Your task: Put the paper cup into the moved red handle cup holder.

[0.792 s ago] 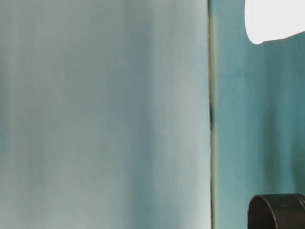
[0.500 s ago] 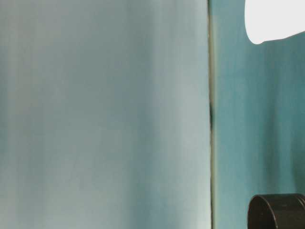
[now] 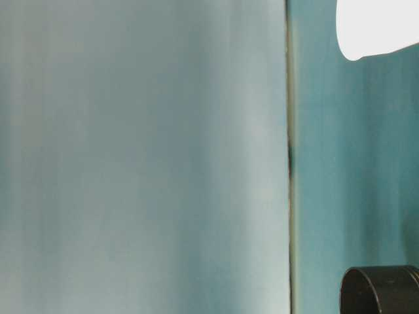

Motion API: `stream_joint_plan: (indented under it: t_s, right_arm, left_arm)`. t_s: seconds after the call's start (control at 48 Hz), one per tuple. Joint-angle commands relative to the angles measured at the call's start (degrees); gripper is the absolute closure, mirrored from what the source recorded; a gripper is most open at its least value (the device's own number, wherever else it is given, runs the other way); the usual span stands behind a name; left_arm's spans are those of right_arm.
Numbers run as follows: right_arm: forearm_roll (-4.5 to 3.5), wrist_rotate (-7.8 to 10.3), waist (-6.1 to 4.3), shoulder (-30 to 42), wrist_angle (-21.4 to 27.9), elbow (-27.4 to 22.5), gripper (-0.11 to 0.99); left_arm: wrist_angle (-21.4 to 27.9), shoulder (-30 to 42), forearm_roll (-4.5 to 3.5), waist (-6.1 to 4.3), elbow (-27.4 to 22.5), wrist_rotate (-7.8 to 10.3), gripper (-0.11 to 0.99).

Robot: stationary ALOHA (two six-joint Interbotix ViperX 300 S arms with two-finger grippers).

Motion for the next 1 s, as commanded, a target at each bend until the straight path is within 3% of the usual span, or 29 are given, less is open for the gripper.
stream_joint_plan:
  t_s: [0.0, 0.125, 0.312, 0.521, 0.708, 0.875, 0.979]
  right_arm:
    - [0.18, 1.14, -0.35, 0.1, 1.4, -1.3, 0.98]
    - [0.18, 1.67, -0.44, 0.1, 2.4, -1.3, 0.98]
    - [0.18, 1.76, -0.44, 0.1, 2.7, -1.3, 0.98]
    - [0.18, 1.76, -0.44, 0.1, 2.8, -1.3, 0.98]
    - [0.18, 1.85, -0.44, 0.1, 3.8, -1.3, 0.98]
    - [0.18, 1.85, -0.44, 0.1, 4.5, -1.3, 0.98]
    - [0.18, 1.85, -0.44, 0.0, 4.7, -1.3, 0.98]
  left_arm:
    - [6.9, 2.4, 0.26, 0.26, -3.8, -0.18, 0.85]
    - [12.0, 4.2, 0.44, 0.26, -5.1, 0.35, 0.85]
    - [13.3, 5.2, 0.62, 0.35, -5.2, 2.02, 0.85]
    - [18.6, 6.9, 0.79, 1.41, -6.0, 3.78, 0.85]
    - [18.8, 7.2, 0.79, 1.93, -6.4, 5.19, 0.85]
    - [19.0, 7.2, 0.62, 2.99, -6.7, 5.27, 0.85]
    - [19.0, 7.4, 0.79, 3.08, -6.7, 5.45, 0.85]
